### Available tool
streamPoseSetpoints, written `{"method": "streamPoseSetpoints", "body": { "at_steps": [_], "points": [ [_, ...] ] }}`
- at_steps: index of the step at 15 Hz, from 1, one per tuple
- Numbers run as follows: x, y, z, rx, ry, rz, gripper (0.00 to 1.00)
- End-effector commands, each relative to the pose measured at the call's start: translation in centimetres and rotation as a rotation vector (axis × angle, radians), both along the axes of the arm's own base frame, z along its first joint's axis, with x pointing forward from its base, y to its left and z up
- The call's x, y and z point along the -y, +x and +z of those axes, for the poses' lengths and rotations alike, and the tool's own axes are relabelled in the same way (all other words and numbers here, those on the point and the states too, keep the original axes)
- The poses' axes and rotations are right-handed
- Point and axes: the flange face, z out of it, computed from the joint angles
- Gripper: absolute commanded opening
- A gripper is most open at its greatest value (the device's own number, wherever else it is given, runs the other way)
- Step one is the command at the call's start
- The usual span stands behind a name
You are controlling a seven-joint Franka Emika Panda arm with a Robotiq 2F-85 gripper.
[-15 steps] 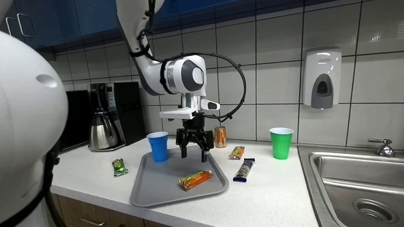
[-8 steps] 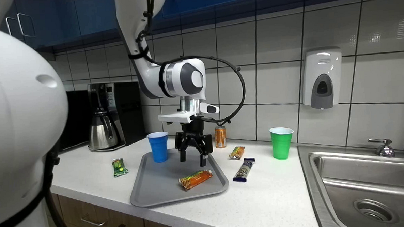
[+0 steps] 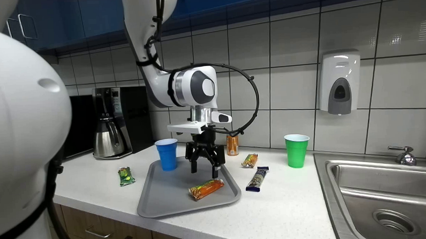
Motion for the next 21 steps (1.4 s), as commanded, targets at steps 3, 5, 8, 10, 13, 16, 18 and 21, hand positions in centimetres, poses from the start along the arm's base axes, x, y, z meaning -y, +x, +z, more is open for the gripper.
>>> {"method": "streamPoseSetpoints", "body": {
  "at_steps": [3,5,8,10,13,16,18,21],
  "points": [
    [0.0,0.3,-1.0,0.046,-0.013,-0.013,1.00],
    [-0.2,0.3,-1.4,0.056,-0.014,-0.010,1.00],
    [-0.4,0.3,-2.1,0.066,-0.011,-0.007,1.00],
    [-0.5,0.3,-2.5,0.071,-0.011,-0.007,1.00],
    [-0.5,0.2,-2.8,0.079,-0.012,-0.010,1.00],
    [-0.4,0.0,-3.0,0.085,-0.013,-0.014,1.00],
    [-0.3,-0.2,-3.1,0.084,-0.013,-0.021,1.00],
    [-0.3,-0.6,-3.2,0.080,-0.014,-0.025,1.00]
  ]
}}
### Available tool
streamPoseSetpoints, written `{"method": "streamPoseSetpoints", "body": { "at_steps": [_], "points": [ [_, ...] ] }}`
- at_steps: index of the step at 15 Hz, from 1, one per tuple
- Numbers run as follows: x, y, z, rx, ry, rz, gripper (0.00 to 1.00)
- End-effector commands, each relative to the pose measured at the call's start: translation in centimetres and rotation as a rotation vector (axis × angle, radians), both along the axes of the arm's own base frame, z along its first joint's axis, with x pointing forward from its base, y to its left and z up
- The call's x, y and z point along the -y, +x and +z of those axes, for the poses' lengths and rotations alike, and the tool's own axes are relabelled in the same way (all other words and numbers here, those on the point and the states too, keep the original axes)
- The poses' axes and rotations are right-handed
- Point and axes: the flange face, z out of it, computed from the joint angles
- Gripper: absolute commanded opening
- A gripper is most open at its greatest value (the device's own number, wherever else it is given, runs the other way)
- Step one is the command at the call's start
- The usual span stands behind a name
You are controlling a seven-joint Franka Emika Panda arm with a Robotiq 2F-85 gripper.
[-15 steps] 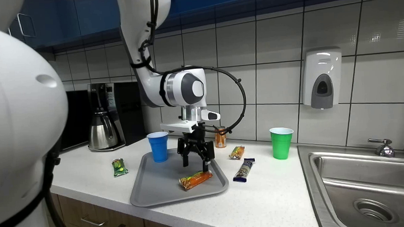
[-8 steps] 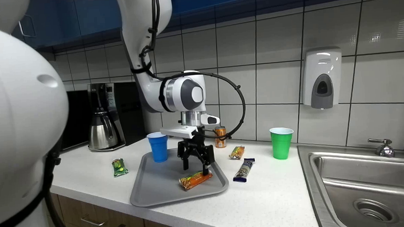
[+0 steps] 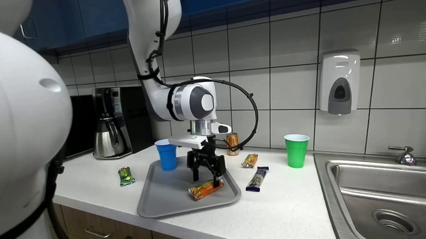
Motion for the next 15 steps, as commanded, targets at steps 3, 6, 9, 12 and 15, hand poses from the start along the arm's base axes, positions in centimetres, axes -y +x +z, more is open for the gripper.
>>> {"method": "streamPoseSetpoints", "body": {
  "at_steps": [3,6,9,12,15],
  "points": [
    [-0.03,-0.78,0.13,0.017,-0.005,-0.025,0.74],
    [-0.01,-0.85,0.20,0.024,-0.003,-0.027,0.51],
    [0.06,-0.87,0.24,0.029,-0.002,-0.028,0.27],
    [0.04,-0.84,0.42,0.034,0.000,-0.028,0.18],
    [-0.10,-0.60,0.96,0.047,0.002,-0.021,0.18]
  ]
}}
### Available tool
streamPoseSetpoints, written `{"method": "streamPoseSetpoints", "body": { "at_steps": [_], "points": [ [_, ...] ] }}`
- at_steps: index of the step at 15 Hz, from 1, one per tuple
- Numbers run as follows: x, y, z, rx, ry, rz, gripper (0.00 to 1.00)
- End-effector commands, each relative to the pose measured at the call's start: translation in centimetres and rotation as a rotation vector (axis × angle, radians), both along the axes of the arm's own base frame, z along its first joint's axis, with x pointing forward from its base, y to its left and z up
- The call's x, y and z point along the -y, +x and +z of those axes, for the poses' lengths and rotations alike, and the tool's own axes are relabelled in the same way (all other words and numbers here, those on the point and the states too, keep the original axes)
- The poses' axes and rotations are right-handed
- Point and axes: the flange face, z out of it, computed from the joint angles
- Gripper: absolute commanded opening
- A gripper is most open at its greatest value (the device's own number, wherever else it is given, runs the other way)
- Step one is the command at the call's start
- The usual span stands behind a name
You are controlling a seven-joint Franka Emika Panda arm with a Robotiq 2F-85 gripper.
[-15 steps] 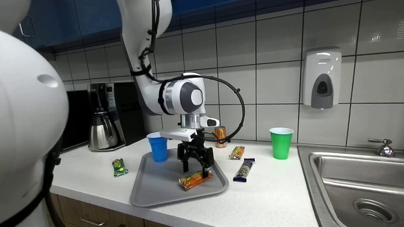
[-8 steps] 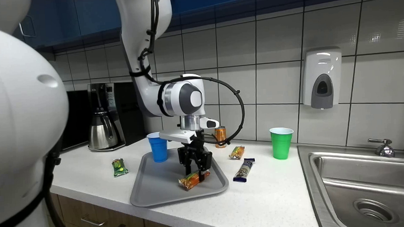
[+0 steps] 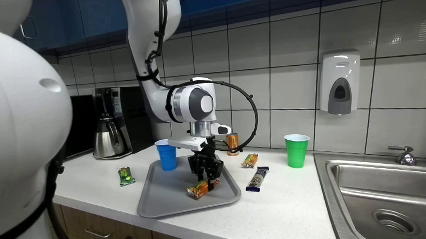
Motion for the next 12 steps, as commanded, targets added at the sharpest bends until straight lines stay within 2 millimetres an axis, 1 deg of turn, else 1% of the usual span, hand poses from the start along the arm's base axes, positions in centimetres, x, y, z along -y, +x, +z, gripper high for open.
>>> {"method": "streamPoseSetpoints", "body": {
  "at_steps": [1,7,12],
  "points": [
    [-0.1,-0.1,1.4,0.036,0.001,-0.018,0.18],
    [0.1,0.6,3.5,0.096,-0.001,-0.017,0.18],
    [1.3,0.9,5.3,0.136,-0.014,-0.027,0.18]
  ]
}}
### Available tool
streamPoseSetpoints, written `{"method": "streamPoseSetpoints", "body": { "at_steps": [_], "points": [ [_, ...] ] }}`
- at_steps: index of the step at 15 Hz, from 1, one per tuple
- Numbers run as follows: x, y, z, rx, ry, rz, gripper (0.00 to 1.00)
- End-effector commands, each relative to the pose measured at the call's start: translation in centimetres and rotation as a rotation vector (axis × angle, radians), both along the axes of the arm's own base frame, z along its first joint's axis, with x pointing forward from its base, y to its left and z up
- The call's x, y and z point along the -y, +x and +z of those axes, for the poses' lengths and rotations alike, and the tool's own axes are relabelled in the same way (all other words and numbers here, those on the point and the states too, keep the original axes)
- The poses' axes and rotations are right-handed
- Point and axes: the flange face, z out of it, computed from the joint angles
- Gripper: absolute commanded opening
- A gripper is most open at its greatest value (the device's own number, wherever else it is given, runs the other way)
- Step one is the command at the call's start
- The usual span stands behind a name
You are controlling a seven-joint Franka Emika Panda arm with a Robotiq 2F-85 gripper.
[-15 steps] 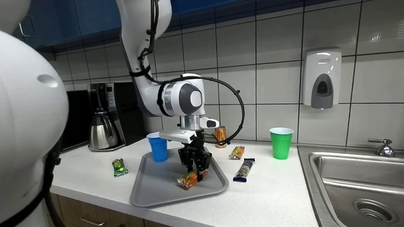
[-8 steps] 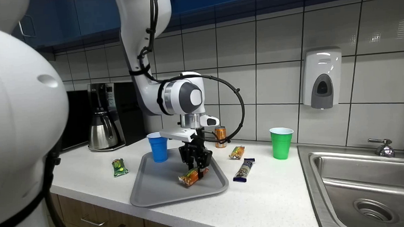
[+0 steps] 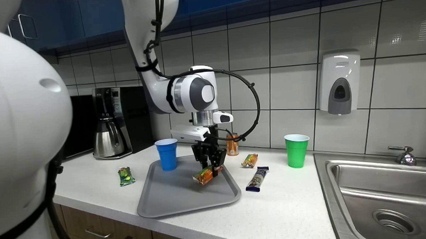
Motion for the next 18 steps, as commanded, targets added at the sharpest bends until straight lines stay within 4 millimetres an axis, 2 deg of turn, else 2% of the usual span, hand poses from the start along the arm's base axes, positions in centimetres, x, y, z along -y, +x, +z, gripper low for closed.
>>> {"method": "streamPoseSetpoints", "body": {
  "at_steps": [1,8,18],
  "points": [
    [1.2,-0.4,2.2,0.042,-0.017,-0.022,0.18],
    [4.7,-0.2,3.7,0.070,-0.051,-0.045,0.18],
    [10.5,-0.9,3.7,0.069,-0.099,-0.096,0.18]
  ]
}}
